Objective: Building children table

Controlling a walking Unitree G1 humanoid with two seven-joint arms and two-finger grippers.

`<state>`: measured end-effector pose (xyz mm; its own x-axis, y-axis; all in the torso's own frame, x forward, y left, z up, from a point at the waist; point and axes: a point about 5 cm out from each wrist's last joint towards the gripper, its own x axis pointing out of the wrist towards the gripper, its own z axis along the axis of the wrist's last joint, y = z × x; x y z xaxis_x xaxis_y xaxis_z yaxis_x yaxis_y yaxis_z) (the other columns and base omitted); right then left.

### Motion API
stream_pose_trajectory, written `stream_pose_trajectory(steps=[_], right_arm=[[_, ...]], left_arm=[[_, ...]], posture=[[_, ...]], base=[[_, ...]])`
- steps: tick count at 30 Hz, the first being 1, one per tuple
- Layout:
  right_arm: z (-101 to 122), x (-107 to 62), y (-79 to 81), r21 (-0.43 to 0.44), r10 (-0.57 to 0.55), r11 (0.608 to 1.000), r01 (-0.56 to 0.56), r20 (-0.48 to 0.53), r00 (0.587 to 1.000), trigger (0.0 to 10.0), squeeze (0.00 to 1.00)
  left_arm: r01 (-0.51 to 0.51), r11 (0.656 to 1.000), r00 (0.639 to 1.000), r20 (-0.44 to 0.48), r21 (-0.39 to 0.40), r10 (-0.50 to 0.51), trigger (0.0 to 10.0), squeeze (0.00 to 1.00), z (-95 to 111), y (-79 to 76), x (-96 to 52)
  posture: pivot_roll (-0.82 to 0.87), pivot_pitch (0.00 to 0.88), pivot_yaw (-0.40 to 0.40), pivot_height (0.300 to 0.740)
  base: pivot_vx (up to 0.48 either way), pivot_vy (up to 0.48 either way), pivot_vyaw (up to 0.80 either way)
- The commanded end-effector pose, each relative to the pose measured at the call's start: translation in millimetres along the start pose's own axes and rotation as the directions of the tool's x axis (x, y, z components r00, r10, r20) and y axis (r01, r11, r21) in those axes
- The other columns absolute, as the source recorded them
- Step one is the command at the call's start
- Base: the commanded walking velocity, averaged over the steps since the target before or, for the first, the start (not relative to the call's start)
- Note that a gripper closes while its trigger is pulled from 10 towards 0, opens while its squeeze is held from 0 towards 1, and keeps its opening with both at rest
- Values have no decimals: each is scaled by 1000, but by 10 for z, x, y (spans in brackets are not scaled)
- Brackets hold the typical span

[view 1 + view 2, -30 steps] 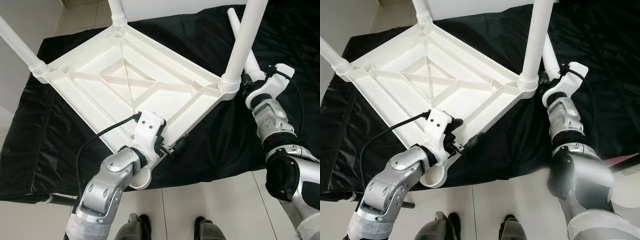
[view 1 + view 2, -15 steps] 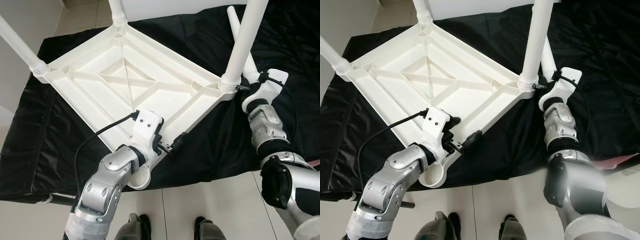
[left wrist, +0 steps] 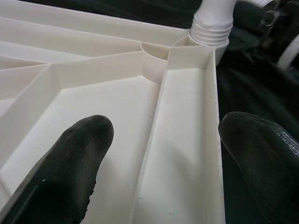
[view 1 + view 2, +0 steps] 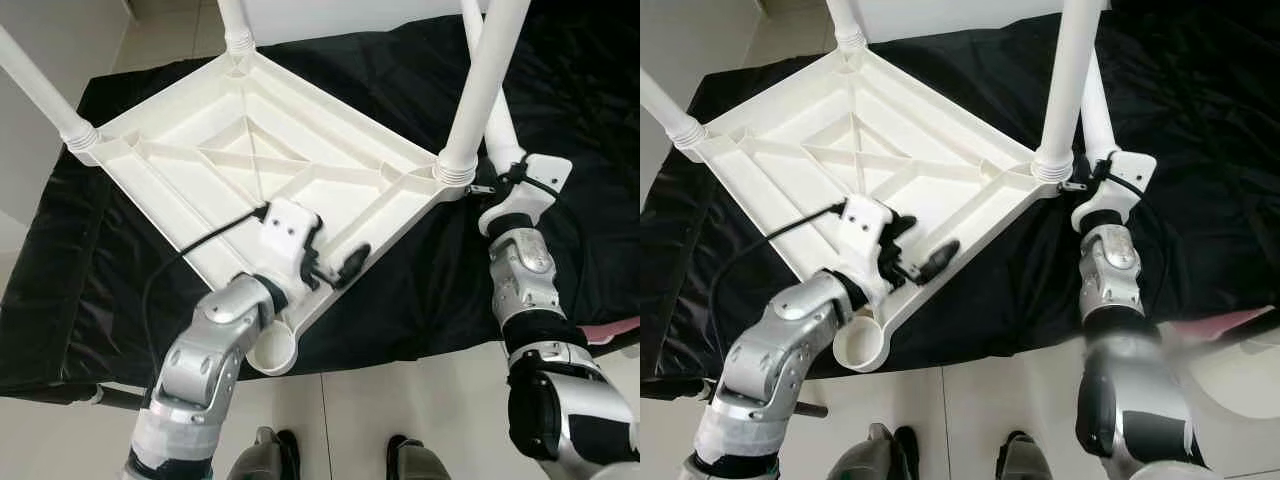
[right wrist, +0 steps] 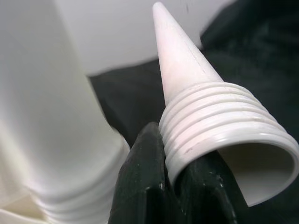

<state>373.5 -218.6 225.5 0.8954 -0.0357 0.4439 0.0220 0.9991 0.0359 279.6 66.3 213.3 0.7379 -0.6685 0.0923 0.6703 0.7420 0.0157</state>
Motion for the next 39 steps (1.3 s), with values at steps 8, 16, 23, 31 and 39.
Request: stream_pose_trajectory(steps=[8,16,23,31,39], right_arm=[[323,-146,314,-34,36,999,-29,204,978,10000,0],[581,-255,451,-150,42,989,8,329,943,10000,0],[823,-289,483,-184,53,982,32,436,898,10000,0],[1160,-242,658,-197,116,980,-7,544,831,10000,0],[1237,-225,807,-242,197,968,-65,574,795,10000,0]], left_arm=[[-79,997,997,27,25,78,10000,0,91,249,-85],[-111,994,992,56,23,110,10000,0,224,403,-71],[-112,991,991,75,68,107,10000,0,332,492,-56],[-143,985,986,105,94,133,10000,0,470,664,-75],[-154,986,985,92,69,147,10000,0,527,795,-9]], posture=[[12,88,63,740],[-8,51,79,740],[-17,34,85,740],[-21,8,86,740],[-26,0,90,740]], base=[[0,0,0],[0,0,0],[0,0,0],[0,0,0],[0,0,0]])
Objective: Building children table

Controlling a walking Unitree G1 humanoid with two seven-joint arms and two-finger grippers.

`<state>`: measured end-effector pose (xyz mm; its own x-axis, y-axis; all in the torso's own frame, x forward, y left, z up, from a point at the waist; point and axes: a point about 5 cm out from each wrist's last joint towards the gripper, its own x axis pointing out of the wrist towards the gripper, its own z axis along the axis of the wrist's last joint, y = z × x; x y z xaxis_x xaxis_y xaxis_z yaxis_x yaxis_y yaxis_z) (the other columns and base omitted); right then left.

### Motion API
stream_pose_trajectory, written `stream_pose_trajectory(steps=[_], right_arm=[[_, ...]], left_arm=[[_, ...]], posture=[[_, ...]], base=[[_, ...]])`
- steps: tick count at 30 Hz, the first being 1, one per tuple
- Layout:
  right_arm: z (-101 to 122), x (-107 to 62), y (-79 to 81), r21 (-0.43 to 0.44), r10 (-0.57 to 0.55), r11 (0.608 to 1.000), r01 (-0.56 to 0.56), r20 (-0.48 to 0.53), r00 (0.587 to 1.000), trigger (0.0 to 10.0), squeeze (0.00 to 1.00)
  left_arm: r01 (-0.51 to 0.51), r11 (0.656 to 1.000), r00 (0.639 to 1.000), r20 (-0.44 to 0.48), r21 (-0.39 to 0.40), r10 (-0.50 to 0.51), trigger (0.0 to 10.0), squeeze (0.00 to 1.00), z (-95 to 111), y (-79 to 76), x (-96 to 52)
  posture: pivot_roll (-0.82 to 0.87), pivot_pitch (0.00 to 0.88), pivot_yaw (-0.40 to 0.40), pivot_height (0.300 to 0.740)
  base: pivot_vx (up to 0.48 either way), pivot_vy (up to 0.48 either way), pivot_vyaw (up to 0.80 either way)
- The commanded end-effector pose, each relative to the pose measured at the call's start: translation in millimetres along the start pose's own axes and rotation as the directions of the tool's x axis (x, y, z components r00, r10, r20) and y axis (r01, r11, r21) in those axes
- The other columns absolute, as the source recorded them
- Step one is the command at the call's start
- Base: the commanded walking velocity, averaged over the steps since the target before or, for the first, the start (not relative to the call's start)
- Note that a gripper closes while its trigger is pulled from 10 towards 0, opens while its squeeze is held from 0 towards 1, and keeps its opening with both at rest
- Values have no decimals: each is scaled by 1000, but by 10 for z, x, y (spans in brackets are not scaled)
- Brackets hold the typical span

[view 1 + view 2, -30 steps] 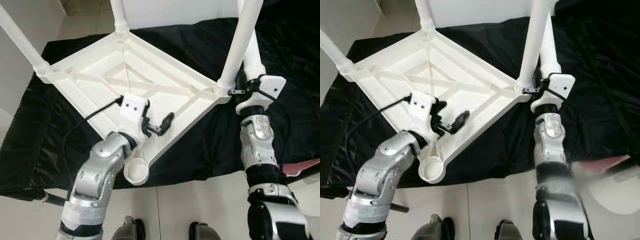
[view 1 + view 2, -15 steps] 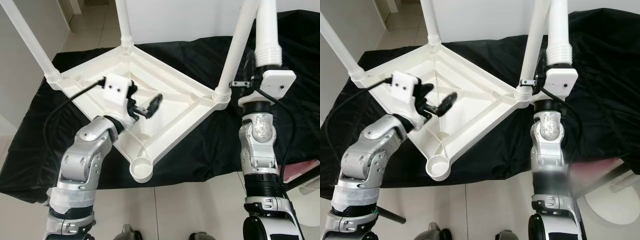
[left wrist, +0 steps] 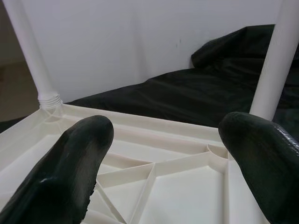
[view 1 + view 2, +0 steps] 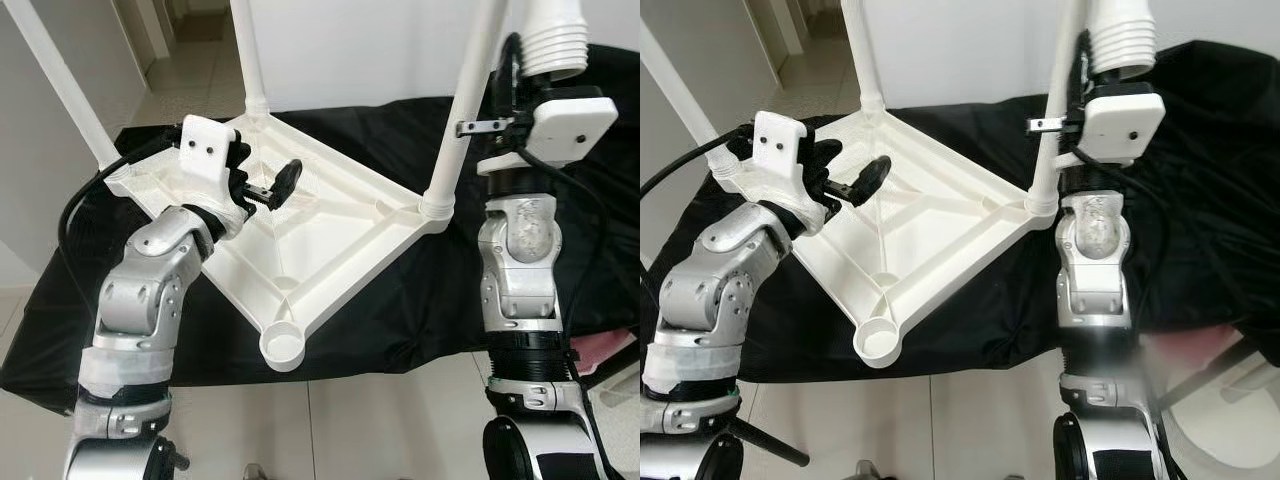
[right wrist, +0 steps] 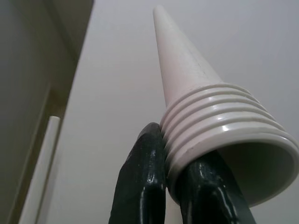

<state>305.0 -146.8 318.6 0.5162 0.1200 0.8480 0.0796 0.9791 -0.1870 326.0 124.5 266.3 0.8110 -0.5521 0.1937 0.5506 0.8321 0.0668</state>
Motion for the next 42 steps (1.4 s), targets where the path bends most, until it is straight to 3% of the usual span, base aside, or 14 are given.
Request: stream_pose_trajectory(steps=[1,7,8,13,14,16,17,18,19,22,28,31,35,42], right_arm=[[115,78,65,-7,44,999,-44,71,996,10000,0],[64,-25,198,10,152,988,-152,48,987,10000,0],[37,-55,214,15,166,986,-166,33,986,10000,0],[-43,-175,262,36,198,980,-197,-15,980,10000,0],[-119,-304,295,61,216,975,-212,-66,974,10000,0],[-119,-304,295,61,216,975,-212,-66,974,10000,0],[-187,-438,334,87,239,969,-230,-115,964,10000,0],[-237,-557,367,108,257,964,-242,-155,954,10000,0],[-237,-557,367,108,257,964,-242,-155,954,10000,0],[-338,-827,443,140,306,950,-279,-239,921,10000,0],[-380,-975,494,172,362,930,-324,-279,890,10000,0],[-383,-997,514,186,380,922,-339,-283,881,10000,0],[-364,-1045,573,214,436,897,-387,-277,856,10000,0],[-323,-1057,711,237,516,852,-467,-233,824,10000,0]], left_arm=[[-4,1000,1000,-17,10,4,10000,0,8,61,6],[52,993,998,-14,-102,-54,10000,0,-40,123,-23],[61,989,998,-12,-136,-64,10000,1000,-44,123,-16],[95,967,995,16,-236,-94,10000,1000,-14,123,-7],[131,945,991,33,-301,-127,10000,600,21,123,-6],[131,945,991,33,-301,-127,10000,600,21,123,-6],[170,919,985,49,-355,-163,10000,0,52,125,-11],[202,893,979,62,-403,-193,10000,0,78,127,-12],[202,893,979,62,-403,-193,10000,0,78,127,-12],[272,812,962,120,-516,-246,10000,0,171,151,10],[328,758,943,146,-564,-300,10000,0,222,127,24],[338,749,938,144,-570,-315,10000,0,217,105,29],[346,709,927,105,-614,-361,10000,0,196,37,33],[315,708,926,43,-632,-374,10000,0,104,-3,81]], posture=[[-26,0,90,740],[-23,0,87,740],[-19,0,80,740],[-20,0,78,740],[-16,0,70,740],[-16,0,70,740],[-16,0,70,740],[-16,0,69,740],[-16,0,69,740],[-18,0,72,740],[-24,4,82,740],[-24,4,82,740],[-25,6,84,740],[-23,0,91,740]], base=[[0,0,0],[0,0,0],[0,0,0],[0,0,0],[0,0,0],[0,0,0],[0,0,0],[0,0,0],[0,0,0],[0,0,0],[0,0,0],[0,0,0],[0,0,0],[0,0,0]])
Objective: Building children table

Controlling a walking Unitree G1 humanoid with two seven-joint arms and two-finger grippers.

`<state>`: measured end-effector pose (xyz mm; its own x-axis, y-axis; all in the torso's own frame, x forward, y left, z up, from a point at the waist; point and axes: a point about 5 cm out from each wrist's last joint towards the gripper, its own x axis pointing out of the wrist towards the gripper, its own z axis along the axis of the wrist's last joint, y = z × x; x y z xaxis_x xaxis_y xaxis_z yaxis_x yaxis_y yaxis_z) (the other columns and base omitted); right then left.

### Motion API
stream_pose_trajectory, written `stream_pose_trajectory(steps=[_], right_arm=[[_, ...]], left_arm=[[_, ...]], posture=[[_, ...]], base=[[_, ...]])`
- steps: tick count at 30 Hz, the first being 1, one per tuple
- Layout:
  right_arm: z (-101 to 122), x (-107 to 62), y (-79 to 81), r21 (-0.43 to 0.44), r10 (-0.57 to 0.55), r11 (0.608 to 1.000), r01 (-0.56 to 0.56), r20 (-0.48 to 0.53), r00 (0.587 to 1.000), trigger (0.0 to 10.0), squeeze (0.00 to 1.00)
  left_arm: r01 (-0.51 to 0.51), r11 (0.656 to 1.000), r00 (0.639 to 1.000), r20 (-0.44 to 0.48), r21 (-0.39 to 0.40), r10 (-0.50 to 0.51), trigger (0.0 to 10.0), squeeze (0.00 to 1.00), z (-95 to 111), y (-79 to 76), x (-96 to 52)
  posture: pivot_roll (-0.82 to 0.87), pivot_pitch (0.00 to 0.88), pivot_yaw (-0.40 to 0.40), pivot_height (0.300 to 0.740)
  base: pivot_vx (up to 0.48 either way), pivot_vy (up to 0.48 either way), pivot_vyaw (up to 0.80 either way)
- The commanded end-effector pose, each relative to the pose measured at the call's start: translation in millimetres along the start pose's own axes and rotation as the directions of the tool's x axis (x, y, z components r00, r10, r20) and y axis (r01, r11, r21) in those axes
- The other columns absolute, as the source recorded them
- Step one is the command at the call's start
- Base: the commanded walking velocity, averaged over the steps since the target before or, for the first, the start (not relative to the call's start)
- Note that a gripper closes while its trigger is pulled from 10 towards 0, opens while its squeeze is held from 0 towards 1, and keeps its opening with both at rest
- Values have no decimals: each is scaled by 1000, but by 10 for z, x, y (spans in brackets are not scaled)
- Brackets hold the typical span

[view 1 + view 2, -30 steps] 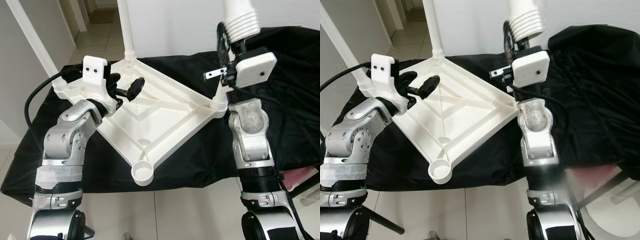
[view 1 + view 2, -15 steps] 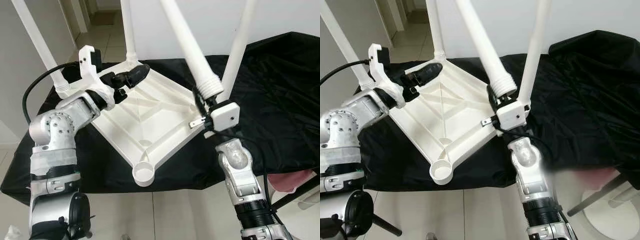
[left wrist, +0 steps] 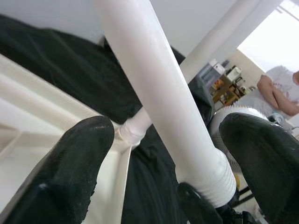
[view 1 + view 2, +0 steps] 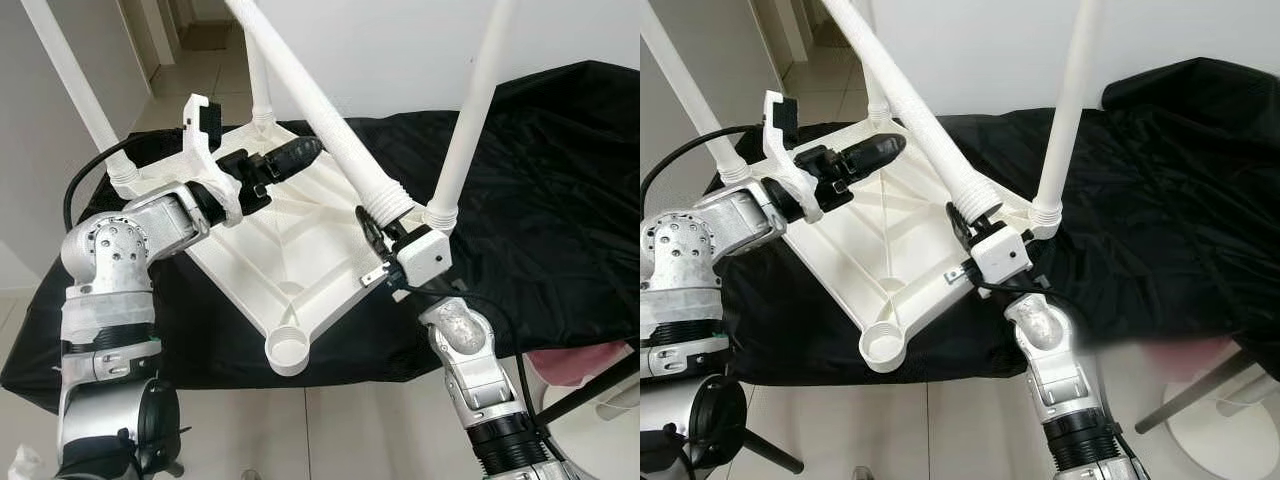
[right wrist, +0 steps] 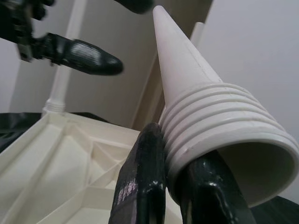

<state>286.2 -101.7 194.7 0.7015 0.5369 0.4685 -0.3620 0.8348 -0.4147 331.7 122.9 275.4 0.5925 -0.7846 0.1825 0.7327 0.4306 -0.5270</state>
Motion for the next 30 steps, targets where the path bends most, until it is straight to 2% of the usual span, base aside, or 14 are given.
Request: stream_pose_trajectory(steps=[1,7,15,20,26,30], right_arm=[[61,40,43,-11,30,999,-30,40,999,10000,0],[66,41,134,-25,79,997,-78,47,996,10000,0],[54,5,203,-35,112,993,-110,41,993,10000,0],[0,-110,255,-84,138,987,-136,23,990,10000,0],[-15,-189,260,-122,143,983,-140,17,990,10000,0],[-10,-261,231,-150,129,981,-125,19,991,10000,0]], left_arm=[[63,998,998,-23,4,-63,10000,0,6,-35,18],[12,1000,999,-46,-9,-12,10000,0,-47,34,50],[-14,999,999,-39,-40,13,10000,0,-21,71,107],[-55,993,998,5,-108,55,10000,0,138,150,167],[-101,983,994,28,-154,107,10000,0,255,239,183],[-160,967,983,57,-200,175,10000,0,350,349,172]], posture=[[-23,0,91,740],[-26,3,95,740],[-26,11,92,740],[-31,19,98,740],[-34,27,108,740],[-33,39,112,740]], base=[[0,0,0],[0,0,0],[0,0,0],[0,0,0],[0,0,0],[0,0,0]])
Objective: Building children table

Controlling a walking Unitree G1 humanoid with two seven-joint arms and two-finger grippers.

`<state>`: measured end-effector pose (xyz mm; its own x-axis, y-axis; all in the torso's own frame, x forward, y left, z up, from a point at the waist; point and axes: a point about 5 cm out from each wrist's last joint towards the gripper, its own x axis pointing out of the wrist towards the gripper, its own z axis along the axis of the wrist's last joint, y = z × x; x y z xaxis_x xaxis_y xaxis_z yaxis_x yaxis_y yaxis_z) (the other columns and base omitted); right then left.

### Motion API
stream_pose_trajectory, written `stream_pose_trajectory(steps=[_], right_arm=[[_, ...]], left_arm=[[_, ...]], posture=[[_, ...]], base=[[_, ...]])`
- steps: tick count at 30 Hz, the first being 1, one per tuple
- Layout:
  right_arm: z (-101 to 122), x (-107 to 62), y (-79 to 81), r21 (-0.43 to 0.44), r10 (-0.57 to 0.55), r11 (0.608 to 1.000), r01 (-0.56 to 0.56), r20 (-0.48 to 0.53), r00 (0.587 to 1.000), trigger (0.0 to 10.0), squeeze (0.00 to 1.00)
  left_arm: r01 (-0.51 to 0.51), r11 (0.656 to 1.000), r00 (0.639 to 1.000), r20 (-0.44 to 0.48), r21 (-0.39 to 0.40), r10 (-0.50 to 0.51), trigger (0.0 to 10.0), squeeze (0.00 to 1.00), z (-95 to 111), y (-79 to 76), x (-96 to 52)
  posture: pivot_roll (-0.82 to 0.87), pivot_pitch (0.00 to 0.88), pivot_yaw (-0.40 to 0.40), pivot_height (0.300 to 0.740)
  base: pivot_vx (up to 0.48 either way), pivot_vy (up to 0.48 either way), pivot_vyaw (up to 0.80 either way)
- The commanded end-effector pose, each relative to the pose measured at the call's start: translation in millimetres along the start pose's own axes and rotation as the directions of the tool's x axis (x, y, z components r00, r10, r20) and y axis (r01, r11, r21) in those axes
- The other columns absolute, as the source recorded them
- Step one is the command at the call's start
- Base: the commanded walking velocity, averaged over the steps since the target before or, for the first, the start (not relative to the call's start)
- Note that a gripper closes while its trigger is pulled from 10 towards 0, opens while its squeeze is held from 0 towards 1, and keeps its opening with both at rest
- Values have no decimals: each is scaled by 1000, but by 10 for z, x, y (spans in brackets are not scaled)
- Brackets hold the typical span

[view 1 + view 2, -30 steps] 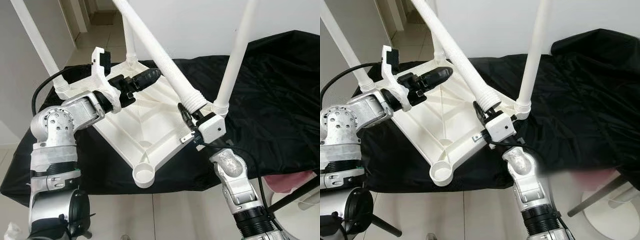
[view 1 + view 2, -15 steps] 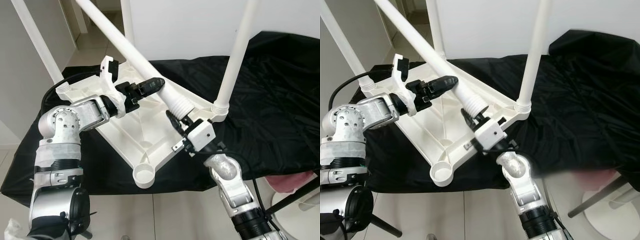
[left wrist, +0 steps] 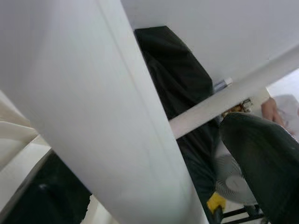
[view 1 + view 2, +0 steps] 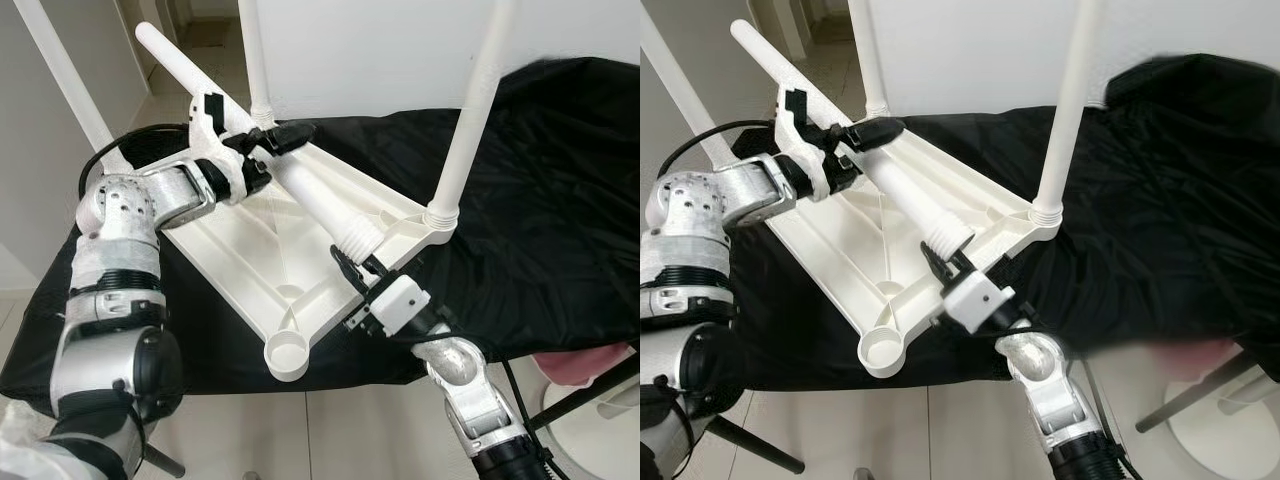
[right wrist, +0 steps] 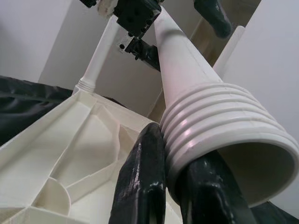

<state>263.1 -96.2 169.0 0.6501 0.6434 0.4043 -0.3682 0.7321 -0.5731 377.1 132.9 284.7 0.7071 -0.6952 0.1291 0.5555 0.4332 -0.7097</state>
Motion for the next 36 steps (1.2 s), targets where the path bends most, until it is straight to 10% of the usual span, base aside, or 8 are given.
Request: stream_pose_trajectory(steps=[1,8,9,25,26,28,33,36], right_arm=[[42,-25,-17,-26,-11,1000,11,24,1000,10000,0],[33,-78,-32,-57,5,998,-4,20,1000,10000,0],[30,-79,-35,-60,7,998,-6,19,1000,10000,0],[31,-59,-60,-91,8,996,-4,38,999,10000,0],[30,-65,-62,-85,-6,996,9,38,999,10000,0],[28,-73,-63,-75,-18,997,21,39,999,10000,0],[25,-118,-61,-63,-69,995,71,45,997,10000,1000],[27,-151,-57,-71,-92,993,95,45,995,10000,1000]], left_arm=[[-34,999,999,37,0,34,10000,0,106,34,-29],[-102,994,990,90,-49,106,8353,0,221,172,-64],[-100,993,990,93,-60,105,0,0,224,180,-65],[-86,989,989,107,-119,99,0,0,295,212,-60],[-100,988,989,98,-121,112,10000,0,295,222,-64],[-109,986,988,94,-128,121,10000,0,296,232,-67],[-114,980,985,112,-162,133,10000,0,337,254,-93],[-122,977,983,116,-173,143,10000,0,351,270,-105]], posture=[[-33,39,112,740],[-39,51,119,740],[-39,51,119,740],[-32,59,110,740],[-29,57,110,740],[-27,56,109,740],[-25,52,114,740],[-25,52,114,740]], base=[[0,0,0],[0,0,0],[0,0,0],[0,0,0],[0,0,0],[0,0,0],[0,0,0],[0,0,0]])
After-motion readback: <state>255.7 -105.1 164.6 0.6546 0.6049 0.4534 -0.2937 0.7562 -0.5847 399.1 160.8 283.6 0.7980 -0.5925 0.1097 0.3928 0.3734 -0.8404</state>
